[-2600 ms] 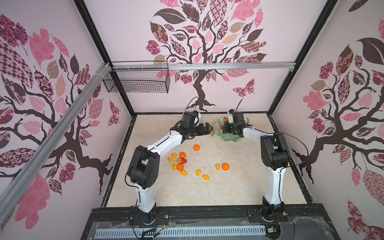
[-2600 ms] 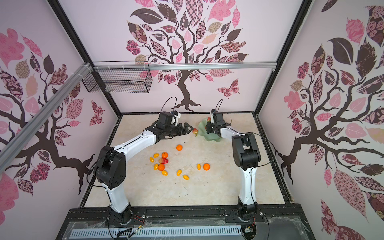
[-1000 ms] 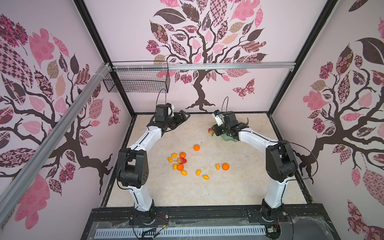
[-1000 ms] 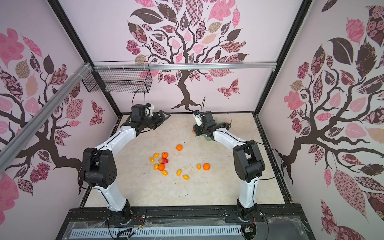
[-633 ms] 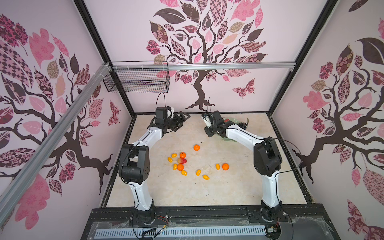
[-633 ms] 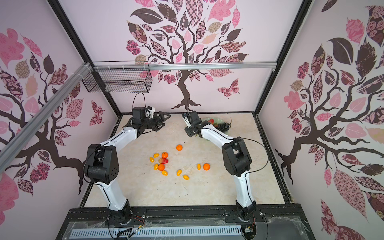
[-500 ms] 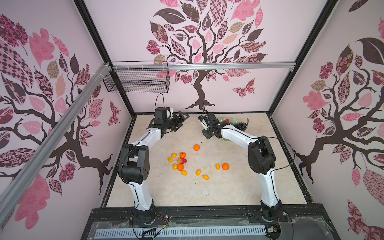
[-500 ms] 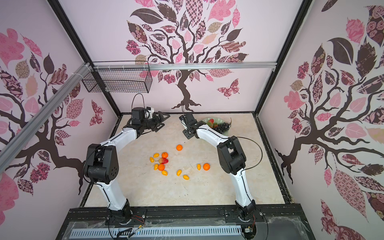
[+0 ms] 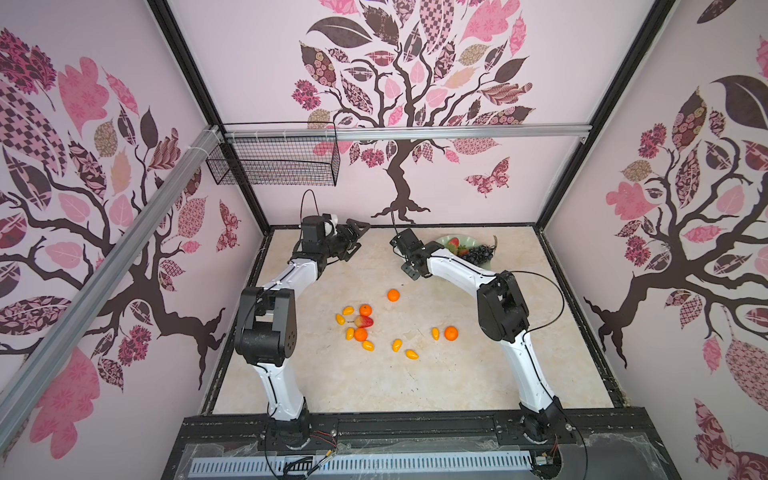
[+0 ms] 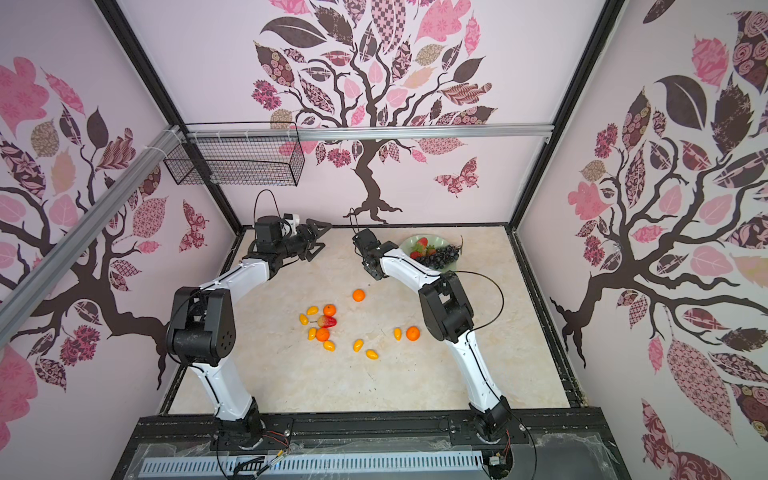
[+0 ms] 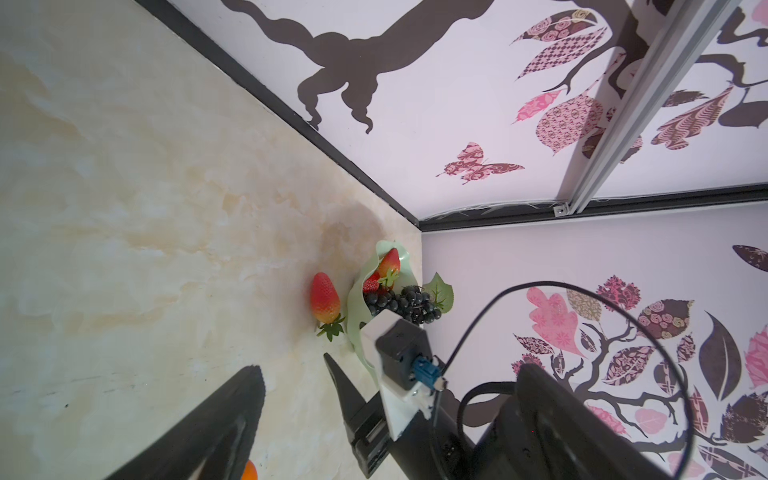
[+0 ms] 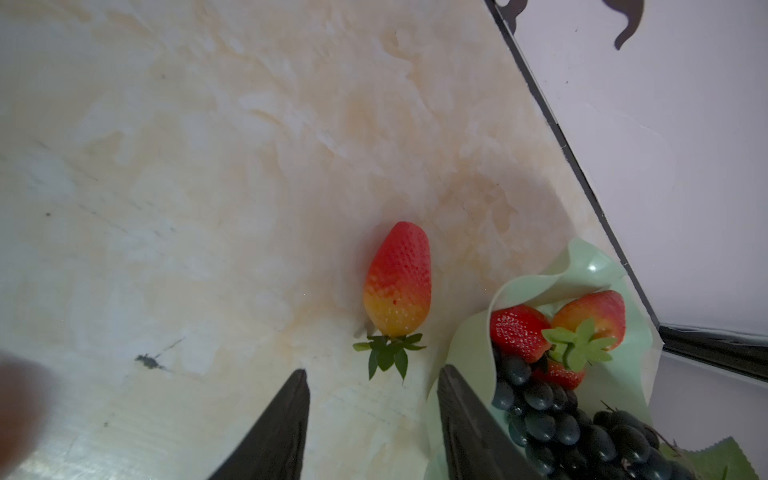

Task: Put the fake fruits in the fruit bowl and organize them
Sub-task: 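Move the right gripper away from the bowl toward the scattered fruits, then lower the right gripper to the red-yellow strawberry lying beside the bowl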

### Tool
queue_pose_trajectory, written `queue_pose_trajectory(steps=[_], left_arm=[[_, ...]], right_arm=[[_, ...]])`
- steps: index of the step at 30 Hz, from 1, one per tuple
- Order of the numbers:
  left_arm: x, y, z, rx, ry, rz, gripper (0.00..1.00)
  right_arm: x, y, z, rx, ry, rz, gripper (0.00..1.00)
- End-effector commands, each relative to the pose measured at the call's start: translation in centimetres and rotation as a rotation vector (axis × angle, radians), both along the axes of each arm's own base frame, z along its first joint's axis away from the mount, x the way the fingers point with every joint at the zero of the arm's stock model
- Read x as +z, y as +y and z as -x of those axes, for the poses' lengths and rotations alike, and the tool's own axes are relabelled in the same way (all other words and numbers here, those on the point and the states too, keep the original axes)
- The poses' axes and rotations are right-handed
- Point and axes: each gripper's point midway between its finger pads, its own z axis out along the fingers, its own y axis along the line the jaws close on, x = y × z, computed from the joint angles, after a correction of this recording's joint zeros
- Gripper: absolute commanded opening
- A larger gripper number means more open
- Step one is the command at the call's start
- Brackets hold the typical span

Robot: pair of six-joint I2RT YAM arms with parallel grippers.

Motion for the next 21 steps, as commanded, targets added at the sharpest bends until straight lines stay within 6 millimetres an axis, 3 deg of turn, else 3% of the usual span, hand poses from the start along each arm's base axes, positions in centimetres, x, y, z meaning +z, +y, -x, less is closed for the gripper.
queue_pose_trajectory(steps=[1, 21], left_arm=[[-0.7, -0.4, 0.2, -0.018, -0.003, 0.025, 0.99], [0.1, -1.6, 0.7, -0.050, -0.044, -0.006, 0.99]], right_arm=[[-1.6, -0.3, 0.3, 0.005, 0.023, 0.081, 0.54], [-3.9, -1.9, 0.2, 0.009, 0.016, 0.213, 0.54]])
